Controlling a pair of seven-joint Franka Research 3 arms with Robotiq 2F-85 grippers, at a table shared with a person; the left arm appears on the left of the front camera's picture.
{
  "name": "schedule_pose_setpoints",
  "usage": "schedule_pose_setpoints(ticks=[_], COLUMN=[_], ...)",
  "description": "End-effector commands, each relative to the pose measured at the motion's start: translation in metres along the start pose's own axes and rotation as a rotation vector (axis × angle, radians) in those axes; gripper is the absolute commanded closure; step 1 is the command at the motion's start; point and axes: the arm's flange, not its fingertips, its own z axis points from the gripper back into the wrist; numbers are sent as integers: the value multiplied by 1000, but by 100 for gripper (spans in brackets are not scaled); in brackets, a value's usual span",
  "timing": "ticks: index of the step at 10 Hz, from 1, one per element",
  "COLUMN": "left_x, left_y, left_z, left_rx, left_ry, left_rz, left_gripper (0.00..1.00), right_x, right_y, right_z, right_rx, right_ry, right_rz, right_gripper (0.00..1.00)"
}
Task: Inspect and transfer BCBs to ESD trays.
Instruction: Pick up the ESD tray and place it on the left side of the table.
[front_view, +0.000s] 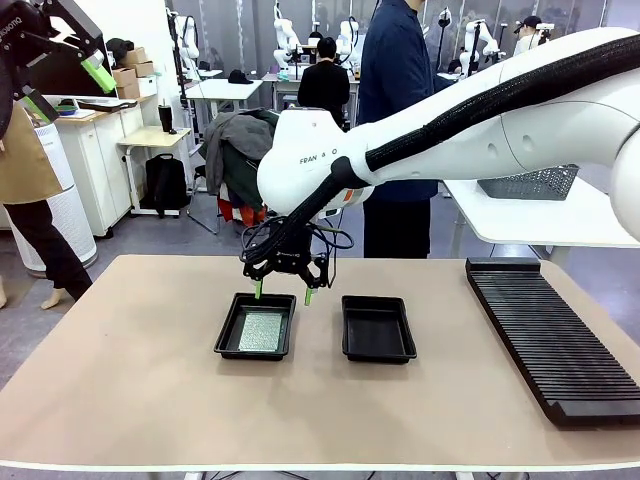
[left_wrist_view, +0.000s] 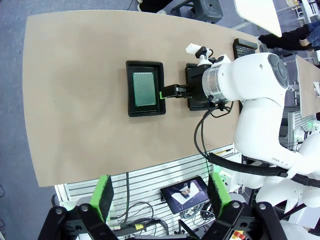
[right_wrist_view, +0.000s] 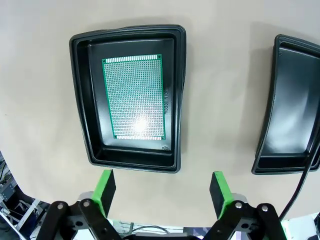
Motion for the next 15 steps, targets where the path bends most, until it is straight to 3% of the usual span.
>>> schedule_pose_setpoints(ticks=[1, 11, 15], left_x=[-1, 0, 17], left_y=[1, 0, -6], left_z=[0, 0, -59], left_rx=[-1, 0, 87], left_ry=[-2, 0, 72], left_rz=[2, 0, -3], left_gripper=[0, 0, 0], right_x=[-1, 0, -19], right_y=[0, 0, -51], right_z=[1, 0, 20], right_rx=[4, 0, 185], right_ry=[-3, 0, -37], right_rz=[1, 0, -7], right_gripper=[0, 0, 0])
